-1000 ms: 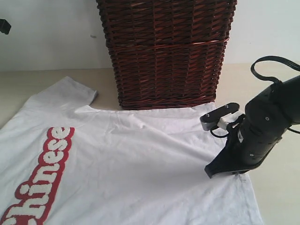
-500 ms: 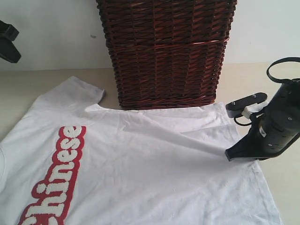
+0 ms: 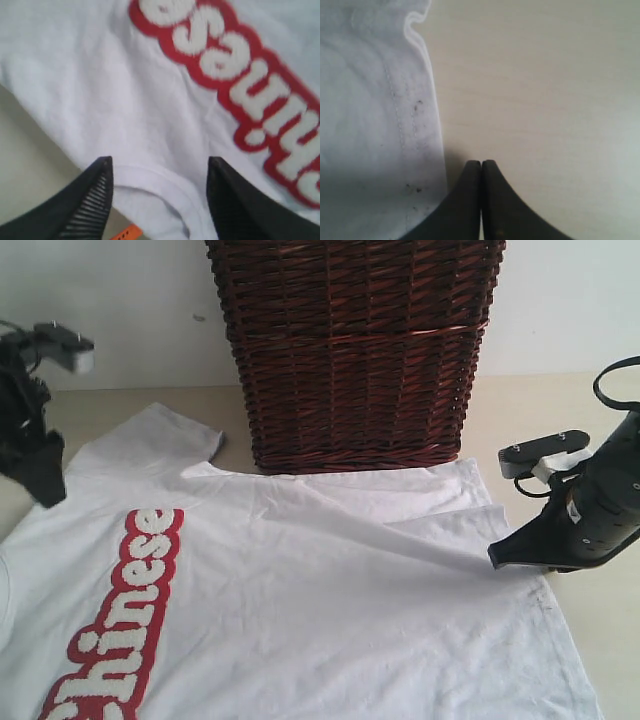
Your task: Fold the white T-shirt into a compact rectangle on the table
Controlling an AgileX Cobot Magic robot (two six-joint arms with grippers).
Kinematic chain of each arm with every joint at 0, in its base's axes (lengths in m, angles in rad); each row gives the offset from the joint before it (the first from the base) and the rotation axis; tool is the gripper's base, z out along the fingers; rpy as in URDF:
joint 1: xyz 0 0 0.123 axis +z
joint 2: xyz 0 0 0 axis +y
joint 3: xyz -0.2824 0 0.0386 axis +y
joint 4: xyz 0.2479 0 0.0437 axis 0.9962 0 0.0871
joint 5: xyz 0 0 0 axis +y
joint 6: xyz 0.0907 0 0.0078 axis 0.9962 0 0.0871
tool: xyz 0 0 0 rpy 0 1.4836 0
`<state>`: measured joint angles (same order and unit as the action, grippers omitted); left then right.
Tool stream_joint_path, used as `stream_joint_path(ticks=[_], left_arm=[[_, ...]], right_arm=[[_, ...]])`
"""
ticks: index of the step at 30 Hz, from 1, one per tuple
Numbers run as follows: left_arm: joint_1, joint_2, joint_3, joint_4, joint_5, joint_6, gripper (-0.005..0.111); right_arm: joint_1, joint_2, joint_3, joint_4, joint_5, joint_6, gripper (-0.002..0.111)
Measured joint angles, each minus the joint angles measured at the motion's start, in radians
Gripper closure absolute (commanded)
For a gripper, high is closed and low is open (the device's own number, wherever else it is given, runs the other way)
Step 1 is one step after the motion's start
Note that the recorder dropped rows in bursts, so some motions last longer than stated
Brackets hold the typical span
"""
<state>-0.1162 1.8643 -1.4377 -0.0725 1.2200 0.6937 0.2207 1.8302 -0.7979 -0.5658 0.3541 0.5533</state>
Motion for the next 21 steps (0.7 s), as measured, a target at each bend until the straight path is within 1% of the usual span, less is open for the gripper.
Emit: stream_joint_path(ticks=[5,6,9,12,13,14,15,16,17,19,21], left_arm=[[0.000,0.000,0.197,0.155,0.000,0.236,0.049],[0.000,0.000,0.215,0.178,-0.017,0.250,0.049],[0.000,0.000,0.235,0.202,-0.161,0.263,0.049],[0.000,0.002,0.235,0.202,-0.208,0.274,0.049],[0.000,0.002,0.235,0.202,-0.221,0.283,0.044],[0.000,0.011,0.235,0.200,-0.243,0.299,0.036],[0.000,0.018,0.235,0.196,-0.259,0.304,0.020],[0.000,0.028,0.235,0.196,-0.287,0.307,0.008],[0.002,0.031,0.236,0.196,-0.313,0.307,0.001],[0.004,0.035,0.236,0.202,-0.394,0.314,0.001],[0.004,0.035,0.236,0.252,-0.419,0.405,0.001]], right_arm=[[0.000,0.000,0.000,0.029,-0.005,-0.027,0.108],[0.000,0.000,0.000,0.029,-0.005,-0.027,0.108],[0.000,0.000,0.000,0.033,-0.007,-0.027,0.108],[0.000,0.000,0.000,0.033,-0.007,-0.028,0.108],[0.000,0.000,0.000,0.033,-0.007,-0.028,0.108],[0.000,0.000,0.000,0.033,-0.007,-0.028,0.108],[0.000,0.000,0.000,0.035,-0.007,-0.028,0.108],[0.000,0.000,0.000,0.036,-0.007,-0.028,0.108],[0.000,0.000,0.000,0.036,-0.007,-0.028,0.108],[0.000,0.000,0.000,0.036,-0.007,-0.028,0.108],[0.000,0.000,0.000,0.036,-0.007,-0.028,0.108]])
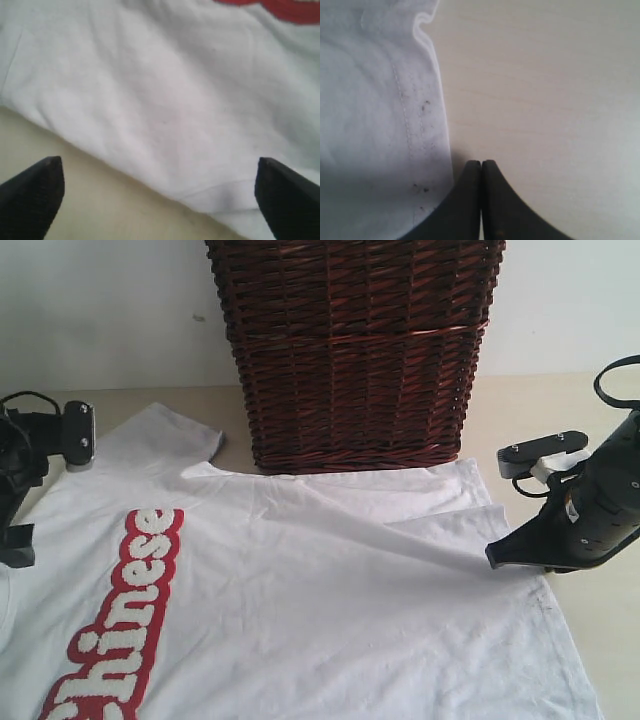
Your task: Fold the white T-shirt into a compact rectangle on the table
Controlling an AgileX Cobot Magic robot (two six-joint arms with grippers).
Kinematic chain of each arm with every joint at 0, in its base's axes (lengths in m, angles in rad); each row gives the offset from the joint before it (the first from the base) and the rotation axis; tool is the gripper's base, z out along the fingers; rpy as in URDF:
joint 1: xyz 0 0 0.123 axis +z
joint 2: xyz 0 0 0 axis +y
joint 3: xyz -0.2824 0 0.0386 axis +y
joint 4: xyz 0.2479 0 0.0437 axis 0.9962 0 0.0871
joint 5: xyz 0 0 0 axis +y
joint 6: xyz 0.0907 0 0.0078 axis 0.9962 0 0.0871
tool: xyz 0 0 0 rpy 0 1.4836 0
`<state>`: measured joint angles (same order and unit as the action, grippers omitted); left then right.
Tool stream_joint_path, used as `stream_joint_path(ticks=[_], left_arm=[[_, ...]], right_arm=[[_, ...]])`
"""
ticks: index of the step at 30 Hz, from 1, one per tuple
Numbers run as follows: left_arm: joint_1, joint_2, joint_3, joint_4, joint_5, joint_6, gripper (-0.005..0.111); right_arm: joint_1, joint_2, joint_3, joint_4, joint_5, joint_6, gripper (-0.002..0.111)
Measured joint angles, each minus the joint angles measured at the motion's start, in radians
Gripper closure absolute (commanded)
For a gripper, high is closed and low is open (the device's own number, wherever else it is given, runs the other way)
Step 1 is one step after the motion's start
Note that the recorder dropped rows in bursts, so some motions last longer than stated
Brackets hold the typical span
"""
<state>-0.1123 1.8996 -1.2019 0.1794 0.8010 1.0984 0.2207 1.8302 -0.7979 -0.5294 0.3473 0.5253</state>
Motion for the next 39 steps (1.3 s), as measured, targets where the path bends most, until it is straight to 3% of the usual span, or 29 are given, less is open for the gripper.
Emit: stream_joint_path(ticks=[7,14,22,28,39], left_arm=[[0.013,0.000,0.000,0.104,0.192,0.188,0.001],[0.098,0.010,0.000,-0.113,0.155,0.340,0.001],[0.206,0.038,0.002,-0.267,-0.140,-0.096,0.001],[0.250,0.041,0.002,-0.318,-0.236,-0.165,0.001],[0.250,0.134,0.002,-0.367,-0.201,-0.191,0.001]], right_arm=[[0.000,0.000,0.000,0.000,0.000,-0.001,0.108],[0.000,0.000,0.000,0.000,0.000,-0.003,0.108],[0.000,0.000,0.000,0.000,0.000,-0.003,0.108],[0.000,0.000,0.000,0.004,0.000,-0.003,0.108],[0.000,0.000,0.000,0.006,0.000,-0.003,0.108]])
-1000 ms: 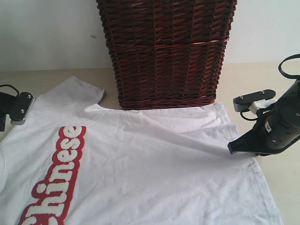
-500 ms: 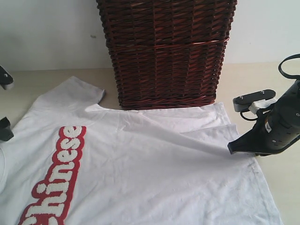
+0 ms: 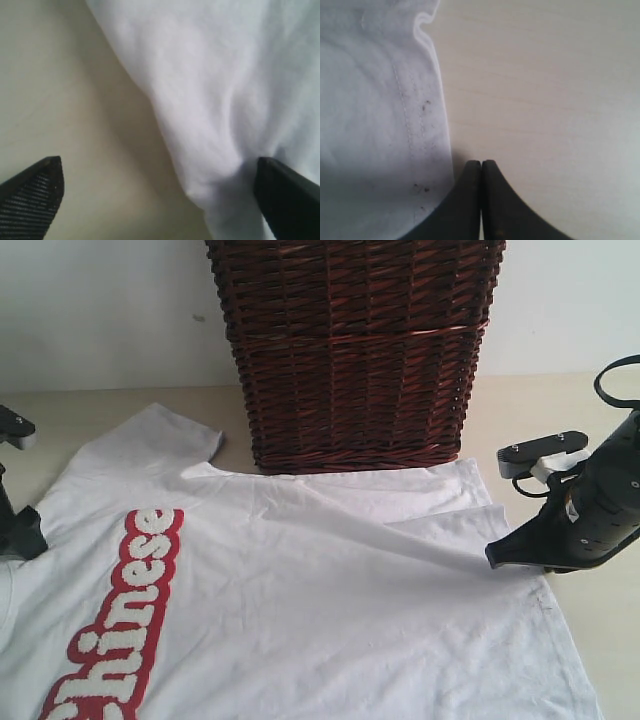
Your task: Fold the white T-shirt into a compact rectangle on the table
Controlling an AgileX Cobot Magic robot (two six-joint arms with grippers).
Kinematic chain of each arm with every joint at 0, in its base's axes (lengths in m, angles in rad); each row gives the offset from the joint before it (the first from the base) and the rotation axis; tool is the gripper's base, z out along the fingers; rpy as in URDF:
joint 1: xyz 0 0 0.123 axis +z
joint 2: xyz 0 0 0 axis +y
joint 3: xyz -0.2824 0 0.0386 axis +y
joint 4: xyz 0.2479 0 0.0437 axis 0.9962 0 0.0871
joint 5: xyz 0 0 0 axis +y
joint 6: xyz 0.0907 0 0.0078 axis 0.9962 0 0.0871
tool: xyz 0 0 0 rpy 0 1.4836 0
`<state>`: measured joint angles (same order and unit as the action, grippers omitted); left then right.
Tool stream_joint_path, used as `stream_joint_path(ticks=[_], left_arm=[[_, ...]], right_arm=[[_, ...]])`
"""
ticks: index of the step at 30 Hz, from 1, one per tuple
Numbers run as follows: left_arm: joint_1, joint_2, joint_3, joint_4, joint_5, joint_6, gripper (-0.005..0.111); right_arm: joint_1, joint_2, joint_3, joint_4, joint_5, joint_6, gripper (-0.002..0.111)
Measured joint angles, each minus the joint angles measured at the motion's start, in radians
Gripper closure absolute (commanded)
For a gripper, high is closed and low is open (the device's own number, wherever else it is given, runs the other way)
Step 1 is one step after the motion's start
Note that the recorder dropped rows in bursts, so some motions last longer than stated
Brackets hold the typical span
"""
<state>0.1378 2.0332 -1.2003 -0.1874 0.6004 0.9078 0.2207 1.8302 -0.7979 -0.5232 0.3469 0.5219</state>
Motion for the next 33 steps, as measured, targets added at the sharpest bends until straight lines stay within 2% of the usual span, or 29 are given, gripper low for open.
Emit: stream_joint_path(ticks=[7,9,11,13,16,17,18,25,33], left_arm=[[0.002,0.007,-0.002,-0.056,0.021,0.002,0.003],[0.002,0.010,-0.002,-0.080,0.028,0.002,0.007],[0.002,0.011,-0.002,-0.096,0.031,0.004,0.016],[0.002,0.012,-0.002,-0.110,0.033,0.004,0.034],[0.002,0.015,-0.002,-0.125,0.021,0.006,0.074],[0.002,0.017,-0.002,-0.127,-0.001,0.006,0.096],[0.002,0.019,-0.002,-0.127,-0.022,0.006,0.106],[0.002,0.023,-0.008,-0.113,-0.057,0.017,0.107],[0.002,-0.012,-0.137,-0.112,-0.065,-0.164,0.107]], right_arm=[[0.000,0.000,0.000,0.000,-0.002,-0.002,0.108],[0.000,0.000,0.000,0.000,-0.004,-0.002,0.108],[0.000,0.000,0.000,0.001,-0.006,-0.002,0.108],[0.000,0.000,0.000,0.001,-0.007,-0.002,0.108],[0.000,0.000,0.000,0.001,-0.007,-0.002,0.108],[0.000,0.000,0.000,0.001,-0.007,-0.002,0.108],[0.000,0.000,0.000,0.001,-0.007,-0.002,0.108],[0.000,0.000,0.000,0.001,-0.007,-0.004,0.108],[0.000,0.000,0.000,0.001,-0.010,-0.006,0.108]])
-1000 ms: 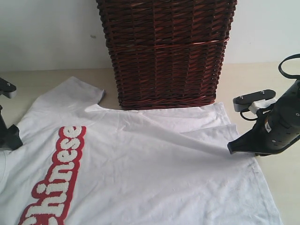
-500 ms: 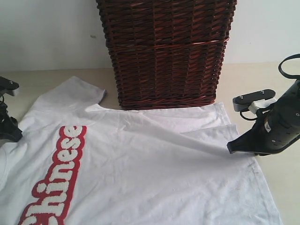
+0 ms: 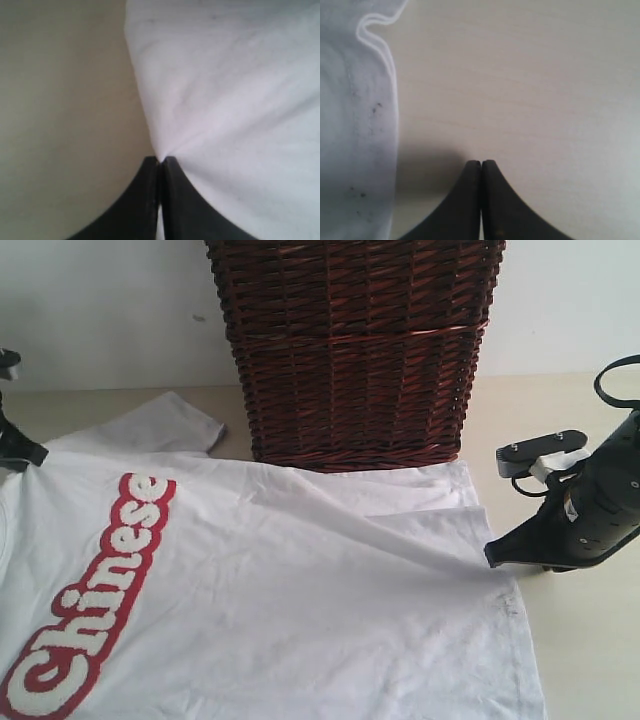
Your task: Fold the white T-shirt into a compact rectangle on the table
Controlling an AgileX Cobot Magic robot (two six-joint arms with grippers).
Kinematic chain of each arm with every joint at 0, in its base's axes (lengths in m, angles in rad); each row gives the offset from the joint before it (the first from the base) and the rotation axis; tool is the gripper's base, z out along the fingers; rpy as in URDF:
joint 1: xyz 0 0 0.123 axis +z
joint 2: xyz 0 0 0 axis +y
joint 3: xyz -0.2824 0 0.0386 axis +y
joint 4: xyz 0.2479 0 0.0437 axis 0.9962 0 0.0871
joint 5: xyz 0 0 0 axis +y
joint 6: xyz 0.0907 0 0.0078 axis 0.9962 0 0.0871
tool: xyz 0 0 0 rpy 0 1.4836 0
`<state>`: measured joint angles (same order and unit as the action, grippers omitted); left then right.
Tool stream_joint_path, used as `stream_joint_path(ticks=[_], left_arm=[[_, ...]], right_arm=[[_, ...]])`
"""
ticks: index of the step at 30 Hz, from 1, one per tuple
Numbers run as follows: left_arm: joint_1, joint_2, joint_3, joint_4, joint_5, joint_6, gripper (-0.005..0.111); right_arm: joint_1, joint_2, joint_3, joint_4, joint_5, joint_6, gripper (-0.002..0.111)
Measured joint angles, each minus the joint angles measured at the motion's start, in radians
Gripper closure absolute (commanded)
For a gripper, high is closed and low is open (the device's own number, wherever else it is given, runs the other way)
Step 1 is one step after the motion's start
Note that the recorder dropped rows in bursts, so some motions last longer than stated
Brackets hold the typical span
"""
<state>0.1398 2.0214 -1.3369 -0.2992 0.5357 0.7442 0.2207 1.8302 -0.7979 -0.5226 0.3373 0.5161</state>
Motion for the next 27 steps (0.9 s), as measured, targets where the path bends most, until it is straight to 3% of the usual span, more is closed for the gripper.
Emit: stream_joint_path(ticks=[5,7,11,13,18,21,24,27], left_arm=[[0.000,-0.027,-0.019,-0.016,0.007,-0.024,0.106],[0.000,-0.028,-0.019,-0.020,0.009,-0.031,0.098],[0.000,-0.028,-0.019,-0.010,0.017,-0.034,0.051],[0.000,-0.028,-0.019,-0.005,0.017,-0.048,0.039],[0.000,-0.038,-0.019,-0.005,0.011,-0.099,0.053],[0.000,-0.050,-0.021,0.002,0.039,-0.086,0.054],[0.000,-0.052,-0.021,0.019,0.151,0.054,0.046],[-0.007,-0.052,-0.021,0.098,0.377,0.302,0.039]], right_arm=[[0.000,0.000,0.000,0.000,0.000,-0.006,0.108],[0.000,0.000,0.000,0.000,0.000,-0.006,0.108],[0.000,0.000,0.000,0.004,0.000,-0.008,0.108],[0.000,0.000,0.000,0.005,0.000,-0.008,0.108],[0.000,0.000,0.000,0.012,0.000,-0.029,0.108],[0.012,0.000,0.000,0.040,0.000,-0.078,0.108],[0.043,-0.014,0.000,0.071,0.000,-0.122,0.108],[0.071,-0.036,0.000,0.093,-0.002,-0.155,0.108]])
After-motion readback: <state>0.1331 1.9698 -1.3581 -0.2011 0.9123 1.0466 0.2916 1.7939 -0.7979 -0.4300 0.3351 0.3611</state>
